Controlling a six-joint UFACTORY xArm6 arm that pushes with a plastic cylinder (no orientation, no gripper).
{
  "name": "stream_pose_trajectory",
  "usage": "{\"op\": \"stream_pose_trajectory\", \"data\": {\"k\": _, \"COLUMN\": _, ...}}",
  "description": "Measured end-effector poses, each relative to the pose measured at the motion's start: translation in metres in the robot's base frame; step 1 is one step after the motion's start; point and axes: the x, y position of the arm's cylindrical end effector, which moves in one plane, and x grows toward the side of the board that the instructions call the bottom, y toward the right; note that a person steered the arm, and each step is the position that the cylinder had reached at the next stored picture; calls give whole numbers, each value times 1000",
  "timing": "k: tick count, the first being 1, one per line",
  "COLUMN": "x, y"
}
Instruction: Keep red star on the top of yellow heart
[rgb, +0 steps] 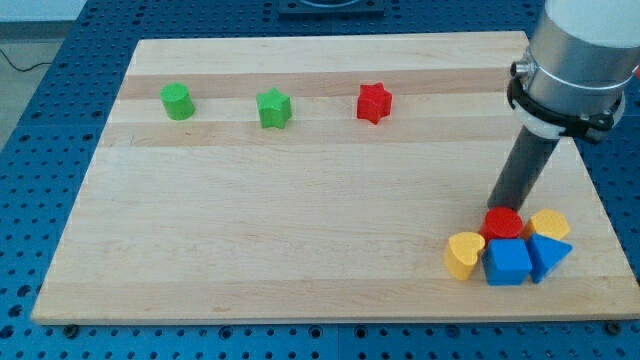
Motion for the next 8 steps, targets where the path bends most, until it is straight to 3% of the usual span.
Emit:
{"op": "stream_pose_trajectory", "data": {"k": 1, "x": 3, "y": 0}}
{"op": "stream_pose_trajectory", "data": {"k": 2, "x": -44, "y": 0}}
{"op": "stream_pose_trajectory", "data": {"k": 4, "x": -204, "y": -50}}
{"op": "stream_pose_trajectory", "data": {"k": 5, "x": -248, "y": -104}}
{"op": "stream_pose_trajectory", "data": {"k": 6, "x": -232, "y": -128}}
{"op": "stream_pose_trajectory", "data": {"k": 8, "x": -123, "y": -128}}
